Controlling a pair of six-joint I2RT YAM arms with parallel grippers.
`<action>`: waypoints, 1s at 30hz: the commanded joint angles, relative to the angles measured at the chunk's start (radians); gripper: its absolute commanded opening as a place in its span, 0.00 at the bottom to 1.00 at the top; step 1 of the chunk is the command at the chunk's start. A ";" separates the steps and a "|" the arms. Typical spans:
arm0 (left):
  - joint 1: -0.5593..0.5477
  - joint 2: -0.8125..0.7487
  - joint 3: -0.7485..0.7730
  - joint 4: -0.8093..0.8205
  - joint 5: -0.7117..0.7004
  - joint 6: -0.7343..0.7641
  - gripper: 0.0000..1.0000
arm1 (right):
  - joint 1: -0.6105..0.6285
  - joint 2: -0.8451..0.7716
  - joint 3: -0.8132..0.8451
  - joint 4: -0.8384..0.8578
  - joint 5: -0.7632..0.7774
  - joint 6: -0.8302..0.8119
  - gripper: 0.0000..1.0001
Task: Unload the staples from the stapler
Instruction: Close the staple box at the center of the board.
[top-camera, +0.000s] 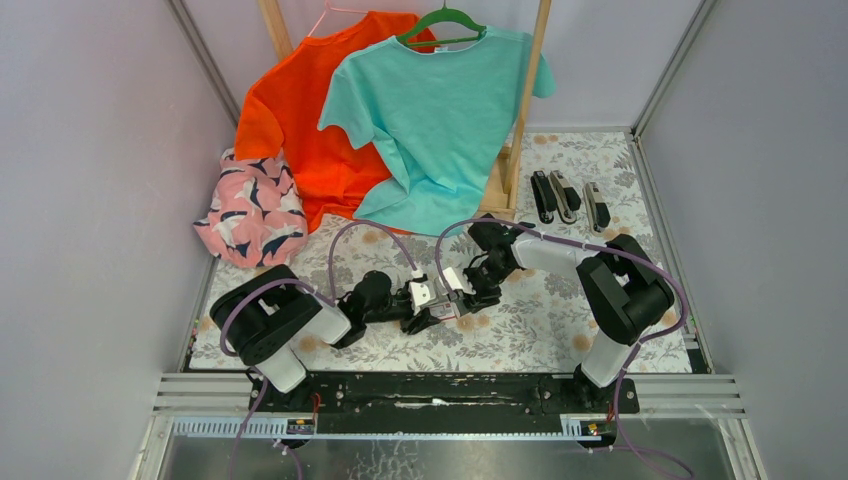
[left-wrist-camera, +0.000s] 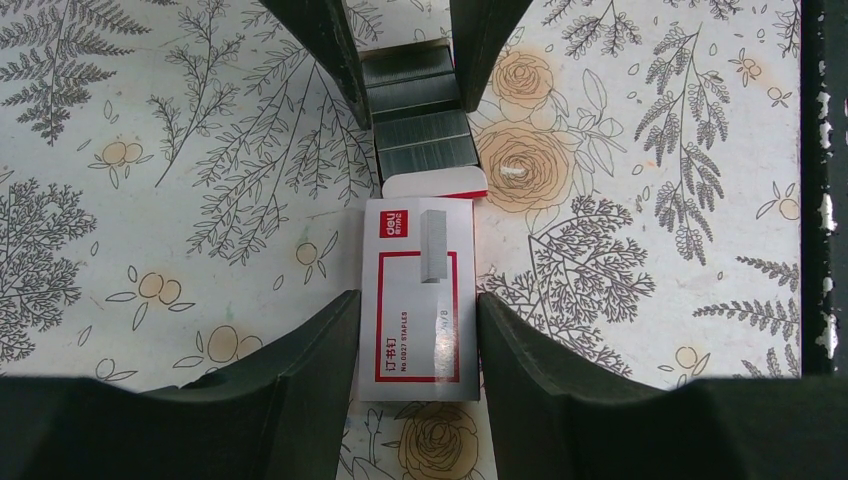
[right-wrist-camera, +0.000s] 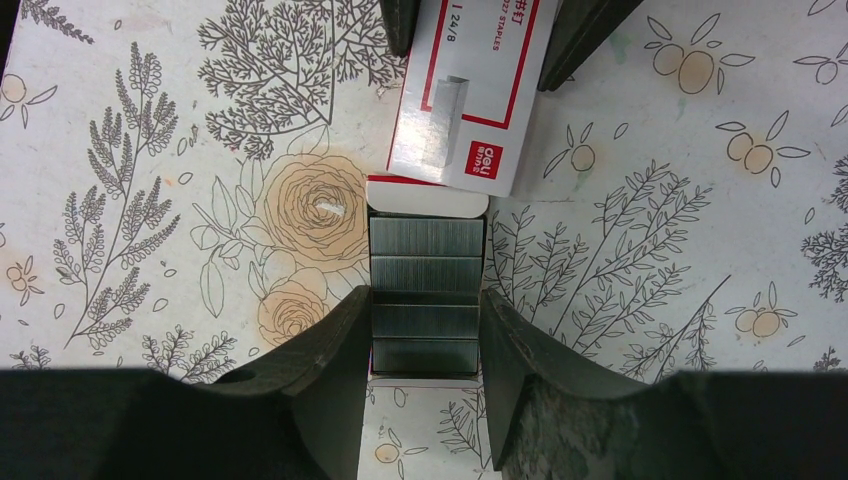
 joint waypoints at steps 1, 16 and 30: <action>-0.005 0.022 0.018 -0.028 0.006 0.033 0.53 | 0.016 -0.021 -0.008 0.013 -0.016 0.025 0.44; -0.004 0.021 0.020 -0.030 0.012 0.036 0.53 | 0.016 -0.002 0.022 0.032 -0.006 0.136 0.44; -0.005 0.022 0.024 -0.040 0.019 0.039 0.53 | 0.015 0.002 0.020 0.052 0.028 0.155 0.43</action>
